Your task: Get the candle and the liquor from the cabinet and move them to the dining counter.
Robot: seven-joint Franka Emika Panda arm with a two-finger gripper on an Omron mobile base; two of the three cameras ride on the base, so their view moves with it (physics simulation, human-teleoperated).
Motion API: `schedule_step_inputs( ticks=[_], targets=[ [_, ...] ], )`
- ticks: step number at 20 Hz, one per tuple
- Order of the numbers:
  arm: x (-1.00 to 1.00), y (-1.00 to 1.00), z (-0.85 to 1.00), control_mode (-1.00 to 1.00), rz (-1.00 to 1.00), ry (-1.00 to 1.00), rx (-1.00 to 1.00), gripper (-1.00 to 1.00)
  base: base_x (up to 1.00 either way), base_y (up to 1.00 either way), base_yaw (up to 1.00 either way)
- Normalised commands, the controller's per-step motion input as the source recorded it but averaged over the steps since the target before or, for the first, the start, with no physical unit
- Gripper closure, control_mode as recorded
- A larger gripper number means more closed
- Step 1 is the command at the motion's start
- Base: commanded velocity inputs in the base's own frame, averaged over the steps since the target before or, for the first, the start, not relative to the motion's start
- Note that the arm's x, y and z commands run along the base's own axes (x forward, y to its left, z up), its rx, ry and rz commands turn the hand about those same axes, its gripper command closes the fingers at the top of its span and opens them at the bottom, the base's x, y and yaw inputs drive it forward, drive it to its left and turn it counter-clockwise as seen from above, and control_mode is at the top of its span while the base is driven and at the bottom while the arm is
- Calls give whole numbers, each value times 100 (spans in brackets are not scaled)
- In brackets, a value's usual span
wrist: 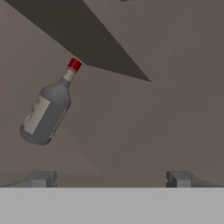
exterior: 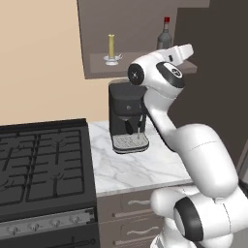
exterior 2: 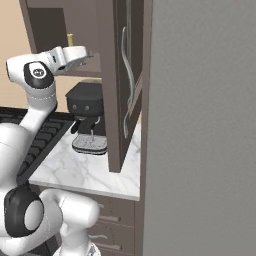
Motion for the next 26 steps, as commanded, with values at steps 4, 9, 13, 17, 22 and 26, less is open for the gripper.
schedule_step_inputs(
  ticks=[4, 9, 13, 17, 22, 26],
  targets=[
    [29, 0, 12, -100, 2, 12, 1, -100, 0, 0, 0],
    [24, -2, 1, -100, 1, 9, 3, -100, 0, 0, 0],
    [22, -4, 1, -100, 1, 7, 6, -100, 0, 0, 0],
    [31, 0, 0, -100, 0, 4, 9, -100, 0, 0, 0],
    [24, -2, 0, -100, 0, 0, 12, -100, 0, 0, 0],
    [18, -3, 0, -100, 0, -5, 13, -100, 0, 0, 0]
  ],
)
